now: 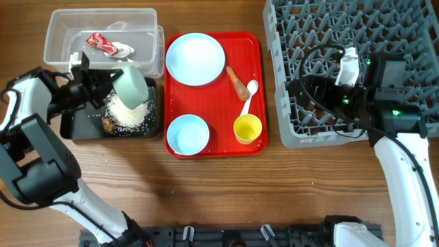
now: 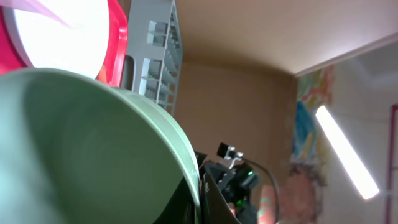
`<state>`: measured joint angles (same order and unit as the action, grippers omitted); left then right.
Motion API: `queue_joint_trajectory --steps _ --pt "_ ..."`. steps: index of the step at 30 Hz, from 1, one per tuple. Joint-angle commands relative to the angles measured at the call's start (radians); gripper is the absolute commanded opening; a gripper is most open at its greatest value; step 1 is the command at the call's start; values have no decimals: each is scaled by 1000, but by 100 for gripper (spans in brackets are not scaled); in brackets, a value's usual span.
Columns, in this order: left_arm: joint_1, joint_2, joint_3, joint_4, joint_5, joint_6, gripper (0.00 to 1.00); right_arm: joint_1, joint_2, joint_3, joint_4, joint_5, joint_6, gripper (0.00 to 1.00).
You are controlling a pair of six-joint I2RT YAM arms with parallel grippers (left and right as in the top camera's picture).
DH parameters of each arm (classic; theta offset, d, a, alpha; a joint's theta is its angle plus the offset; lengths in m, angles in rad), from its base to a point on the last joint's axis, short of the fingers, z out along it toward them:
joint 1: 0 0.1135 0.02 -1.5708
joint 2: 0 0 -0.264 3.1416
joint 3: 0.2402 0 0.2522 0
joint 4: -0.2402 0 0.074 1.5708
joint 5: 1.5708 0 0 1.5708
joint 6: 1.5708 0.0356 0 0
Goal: Sort waste into correct bins and load items into the dishwasher rack
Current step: 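Set the emptied green bowl back on the red tray with left gripper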
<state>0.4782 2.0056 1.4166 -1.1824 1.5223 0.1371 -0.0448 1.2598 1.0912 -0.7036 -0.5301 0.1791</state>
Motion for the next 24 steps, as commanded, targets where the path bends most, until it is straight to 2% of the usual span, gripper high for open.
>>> queue_joint_trajectory --steps 1,3,5,10,11,14,18,19,21,24 --pt "-107 -197 27 23 -246 45 4 2 11 19 5 14 5 100" --pt "-235 -303 29 103 -424 42 4 2 11 19 10 14 5 100" --pt "-452 -352 29 206 -763 42 4 2 11 19 12 14 7 100" --pt "-836 -251 23 317 -1367 6 4 2 11 19 5 14 6 100" --pt "-896 -211 23 326 -1448 4 4 2 11 19 3 14 6 100" --pt "-980 -107 23 347 -1540 5 4 2 11 19 -2 13 7 100" --pt "-1007 -16 23 350 -1542 5 4 2 11 19 -11 13 7 100" --pt "-1009 -8 23 356 -1542 5 11 2 11 19 -14 13 7 100" --pt "-1009 -8 24 371 -1541 4 36 2 11 19 -12 13 6 100" --pt "-1009 -10 38 390 -1528 -35 58 2 11 19 -16 13 7 100"
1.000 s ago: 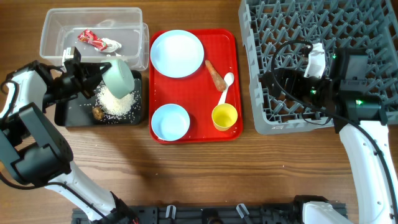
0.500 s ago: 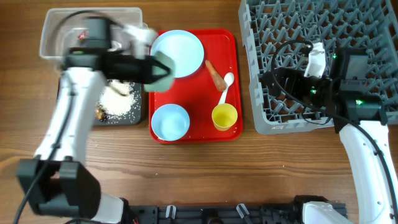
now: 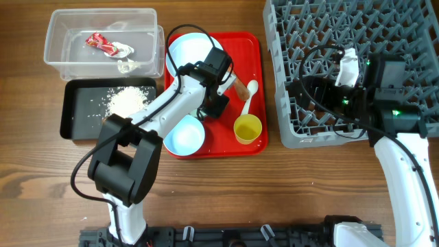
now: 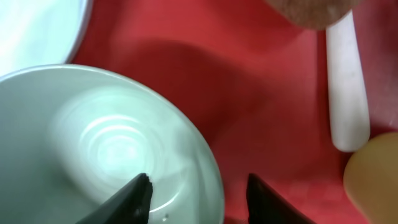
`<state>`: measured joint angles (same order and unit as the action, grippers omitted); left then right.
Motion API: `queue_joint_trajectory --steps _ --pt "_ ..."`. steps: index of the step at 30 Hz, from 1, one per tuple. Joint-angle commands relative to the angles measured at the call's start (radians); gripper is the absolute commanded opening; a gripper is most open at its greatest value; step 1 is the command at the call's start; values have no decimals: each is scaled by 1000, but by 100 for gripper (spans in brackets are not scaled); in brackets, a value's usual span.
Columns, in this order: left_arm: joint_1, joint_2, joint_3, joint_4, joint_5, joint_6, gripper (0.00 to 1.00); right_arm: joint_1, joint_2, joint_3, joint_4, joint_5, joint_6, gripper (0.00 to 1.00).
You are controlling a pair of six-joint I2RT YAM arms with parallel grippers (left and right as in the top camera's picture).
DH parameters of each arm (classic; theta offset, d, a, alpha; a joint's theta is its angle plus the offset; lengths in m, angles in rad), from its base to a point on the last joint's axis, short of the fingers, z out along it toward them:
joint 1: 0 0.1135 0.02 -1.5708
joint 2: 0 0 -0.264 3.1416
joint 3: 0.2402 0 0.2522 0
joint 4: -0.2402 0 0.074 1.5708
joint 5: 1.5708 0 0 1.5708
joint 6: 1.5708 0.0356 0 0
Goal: Sort waste into correct bins and load items into the dishwasher rack
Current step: 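Set the emptied green bowl back on the red tray with left gripper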
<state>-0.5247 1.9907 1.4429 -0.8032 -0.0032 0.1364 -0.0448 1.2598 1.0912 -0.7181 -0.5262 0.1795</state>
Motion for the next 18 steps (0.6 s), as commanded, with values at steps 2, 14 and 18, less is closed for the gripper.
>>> queue_joint_trajectory --steps 2,14,18 --pt "-5 5 94 7 34 -102 70 2 11 19 3 10 7 100" --pt "-59 199 194 372 41 -626 72 2 11 19 -2 9 35 100" --pt "-74 216 193 365 5 -729 63 2 11 19 -2 9 35 100"
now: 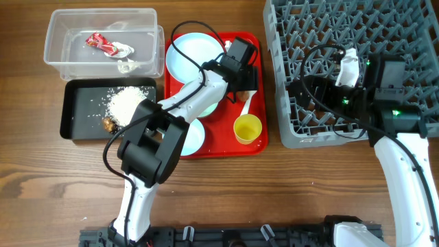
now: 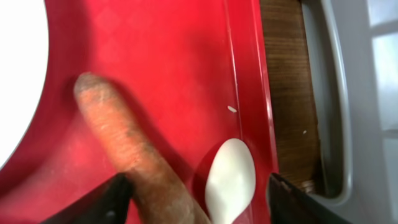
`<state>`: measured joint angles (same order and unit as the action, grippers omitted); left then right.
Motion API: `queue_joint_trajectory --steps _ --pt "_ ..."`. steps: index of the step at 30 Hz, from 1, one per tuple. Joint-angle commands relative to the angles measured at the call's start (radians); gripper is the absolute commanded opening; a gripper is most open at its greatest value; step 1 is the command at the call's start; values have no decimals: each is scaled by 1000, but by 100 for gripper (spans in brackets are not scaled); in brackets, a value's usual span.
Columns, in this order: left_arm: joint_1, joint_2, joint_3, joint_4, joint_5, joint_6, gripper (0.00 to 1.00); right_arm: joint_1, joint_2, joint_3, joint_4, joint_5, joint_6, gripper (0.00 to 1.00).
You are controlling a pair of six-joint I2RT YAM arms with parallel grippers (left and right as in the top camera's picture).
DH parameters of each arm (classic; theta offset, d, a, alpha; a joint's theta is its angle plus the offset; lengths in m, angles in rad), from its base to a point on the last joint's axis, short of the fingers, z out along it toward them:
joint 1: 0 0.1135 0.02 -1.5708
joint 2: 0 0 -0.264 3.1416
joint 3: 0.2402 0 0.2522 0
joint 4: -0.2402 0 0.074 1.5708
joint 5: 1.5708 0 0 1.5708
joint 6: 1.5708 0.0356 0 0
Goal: Sort waste into correct bins and load items into the dishwasher rack
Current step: 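Set the emptied green bowl back on the red tray with left gripper, then grasp the carrot with left gripper and place it on the black tray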
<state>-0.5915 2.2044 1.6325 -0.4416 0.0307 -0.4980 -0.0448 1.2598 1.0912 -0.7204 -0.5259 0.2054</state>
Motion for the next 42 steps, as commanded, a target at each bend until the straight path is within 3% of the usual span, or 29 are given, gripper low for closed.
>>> queue_joint_trajectory --steps 1,6,9,12,13,17,23,26,28,33,35,40,42 --pt "-12 6 4 3 -30 -95 62 2 11 19 0 9 9 100" --pt "-20 85 4 4 -32 -166 58 2 11 19 -8 9 7 100" --pt "-20 91 4 8 -28 -166 29 2 11 19 -9 9 6 100" --pt "-20 91 4 8 -28 -165 7 2 11 19 -10 10 6 100" --pt "-20 90 4 9 -28 -165 4 2 11 19 -9 10 7 100" --pt "-19 27 4 3 -28 -160 4 2 11 19 1 10 6 100" --pt "-9 -267 4 -58 -57 -26 4 2 11 19 1 10 4 100" --pt "24 -370 4 -131 -111 -26 4 2 11 19 1 26 5 100" --pt "86 -439 4 -262 -173 -34 4 2 11 19 1 32 4 100" --pt "361 -473 4 -604 -253 -234 4 2 11 19 1 32 6 100" --pt "472 -442 2 -689 -253 -393 4 2 11 19 1 32 7 100" --pt "625 -381 -143 -662 -249 -765 6 2 11 19 1 32 34 100" --pt "635 -362 -233 -579 -249 -797 6 2 11 19 1 32 34 100"
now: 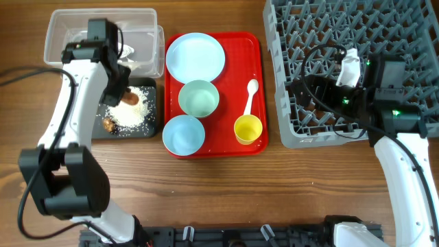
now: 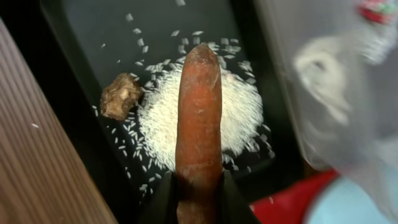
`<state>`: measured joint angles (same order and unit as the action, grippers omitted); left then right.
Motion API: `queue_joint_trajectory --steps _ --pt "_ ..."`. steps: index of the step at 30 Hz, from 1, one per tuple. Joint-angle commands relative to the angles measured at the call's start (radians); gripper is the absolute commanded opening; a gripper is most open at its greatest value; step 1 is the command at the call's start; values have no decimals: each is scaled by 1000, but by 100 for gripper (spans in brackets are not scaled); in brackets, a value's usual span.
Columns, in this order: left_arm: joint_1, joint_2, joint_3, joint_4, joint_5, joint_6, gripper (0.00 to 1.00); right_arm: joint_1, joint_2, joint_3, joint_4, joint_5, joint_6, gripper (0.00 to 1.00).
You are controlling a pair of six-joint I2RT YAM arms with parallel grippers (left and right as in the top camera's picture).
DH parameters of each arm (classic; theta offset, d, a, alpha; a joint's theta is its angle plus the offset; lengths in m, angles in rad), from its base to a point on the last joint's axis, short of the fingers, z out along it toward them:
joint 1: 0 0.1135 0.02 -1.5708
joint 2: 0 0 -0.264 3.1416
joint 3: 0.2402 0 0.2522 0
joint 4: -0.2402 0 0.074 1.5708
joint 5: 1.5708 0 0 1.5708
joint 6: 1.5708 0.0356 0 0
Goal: Sort waste into correct bins and load items into the dishwasher rack
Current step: 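Grasp the carrot with left gripper and place it on the black tray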
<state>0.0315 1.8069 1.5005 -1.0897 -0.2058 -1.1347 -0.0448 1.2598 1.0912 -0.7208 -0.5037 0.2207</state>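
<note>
My left gripper (image 2: pixel 199 199) is shut on an orange carrot (image 2: pixel 199 118), holding it over the black tray (image 2: pixel 74 37), above the rice pile (image 2: pixel 242 118). Overhead, the left gripper (image 1: pixel 121 93) and carrot (image 1: pixel 129 99) sit at the tray's upper part. The red tray (image 1: pixel 257 41) holds a pale plate (image 1: pixel 195 58), green bowl (image 1: pixel 199 97), blue bowl (image 1: pixel 184 134), yellow cup (image 1: pixel 247 128) and white spoon (image 1: pixel 250 92). My right gripper (image 1: pixel 299 89) rests over the left part of the grey dishwasher rack (image 1: pixel 384 27); its jaws are not readable.
A clear bin (image 1: pixel 68 27) with wrappers stands behind the black tray (image 1: pixel 147 127). A brown scrap (image 2: pixel 119 96) lies beside the rice. Cables loop over the rack near the right arm. Bare wood runs along the table's front.
My left gripper was open over the carrot on the red tray. Now it is shut on the carrot above the black tray. The green bowl shows on the red tray. The right arm is unmoved.
First my left gripper held the green bowl tipped over the black tray's rice. Then the bowl stood upright on the red tray with the jaws around its rim. Then the gripper was open at the carrot, and now it holds the carrot over the black tray.
</note>
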Motion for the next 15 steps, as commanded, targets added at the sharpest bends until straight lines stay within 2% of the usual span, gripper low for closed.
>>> queue_joint_trajectory --steps 1,5,6,7,8,10,12,15 --pt "12 41 -153 128 -13 -161 6 2 11 19 2 10 18 100" --pt "12 43 -291 292 -16 -160 12 2 11 19 1 10 18 100" --pt "12 43 -301 297 -17 -160 19 2 11 19 1 10 18 100" --pt "12 44 -304 296 -17 -155 30 2 11 19 1 10 18 100" --pt "12 44 -304 296 -16 -151 50 2 11 19 1 10 18 100" --pt "12 37 -303 295 -16 -100 68 2 11 19 1 10 18 100" --pt "12 11 -293 294 -16 -35 77 2 11 19 2 10 18 100" --pt "12 -76 -243 270 -7 172 83 2 11 19 14 10 18 100"
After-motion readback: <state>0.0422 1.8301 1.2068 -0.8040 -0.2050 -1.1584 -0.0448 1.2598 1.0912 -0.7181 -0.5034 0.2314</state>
